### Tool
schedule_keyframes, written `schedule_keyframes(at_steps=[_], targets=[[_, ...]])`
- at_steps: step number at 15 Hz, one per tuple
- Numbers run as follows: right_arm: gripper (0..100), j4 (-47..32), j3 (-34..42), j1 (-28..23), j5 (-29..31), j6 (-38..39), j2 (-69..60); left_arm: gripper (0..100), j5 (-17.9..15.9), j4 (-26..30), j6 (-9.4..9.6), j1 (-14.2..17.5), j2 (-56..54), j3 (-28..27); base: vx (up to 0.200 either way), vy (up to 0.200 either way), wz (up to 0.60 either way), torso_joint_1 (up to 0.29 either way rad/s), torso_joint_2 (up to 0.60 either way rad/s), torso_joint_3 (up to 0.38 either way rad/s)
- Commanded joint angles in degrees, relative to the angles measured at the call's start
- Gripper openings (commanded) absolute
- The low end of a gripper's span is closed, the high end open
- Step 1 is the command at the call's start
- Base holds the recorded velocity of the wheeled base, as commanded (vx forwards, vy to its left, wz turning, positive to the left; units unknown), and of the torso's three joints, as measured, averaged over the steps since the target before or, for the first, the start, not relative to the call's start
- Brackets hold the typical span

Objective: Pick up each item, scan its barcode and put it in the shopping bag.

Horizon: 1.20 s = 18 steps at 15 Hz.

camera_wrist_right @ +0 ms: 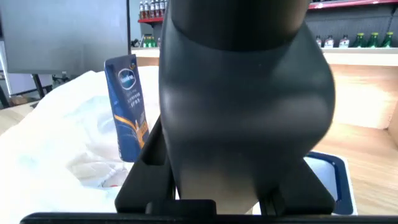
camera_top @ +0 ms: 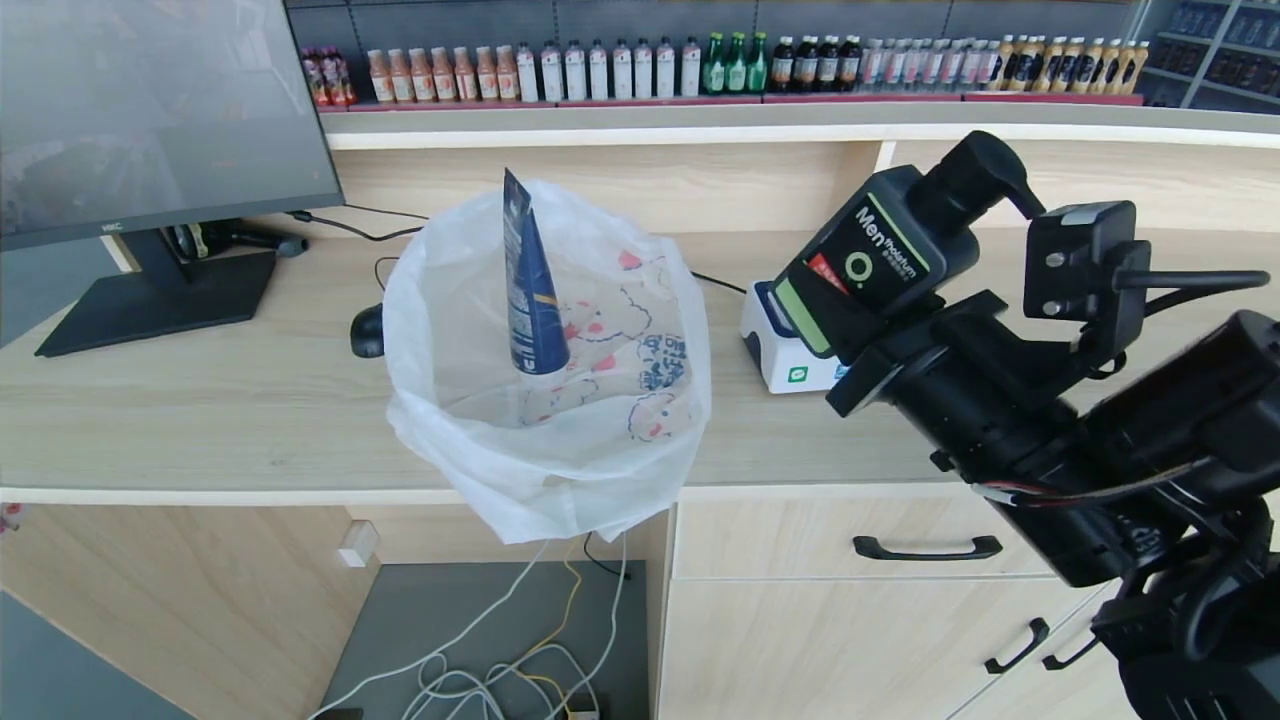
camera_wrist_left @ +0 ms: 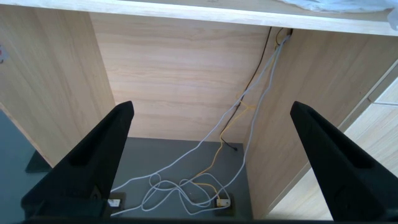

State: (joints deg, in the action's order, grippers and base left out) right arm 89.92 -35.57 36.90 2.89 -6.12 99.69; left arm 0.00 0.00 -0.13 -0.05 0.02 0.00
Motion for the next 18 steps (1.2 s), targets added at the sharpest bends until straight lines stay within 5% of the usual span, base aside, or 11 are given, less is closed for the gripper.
schedule_keyframes(at_steps=[1, 7, 18], targets=[[0, 0.08, 0.59, -0.43, 0.19, -0.65, 0.41, 100, 0.00, 0.00, -0.04, 0.05, -0.02, 0.00, 0.000, 0.000, 0.00, 0.000, 0.00, 0.000], [0, 0.08, 3.67, -2.10, 0.19, 1.11, -0.64, 100, 0.00, 0.00, -0.04, -0.04, -0.02, 0.00, 0.000, 0.000, 0.00, 0.000, 0.00, 0.000], [0, 0.08, 7.62, -2.10, 0.19, 1.20, -3.98, 100, 0.00, 0.00, -0.31, 0.05, -0.02, 0.00, 0.000, 0.200, 0.00, 0.002, 0.00, 0.002]])
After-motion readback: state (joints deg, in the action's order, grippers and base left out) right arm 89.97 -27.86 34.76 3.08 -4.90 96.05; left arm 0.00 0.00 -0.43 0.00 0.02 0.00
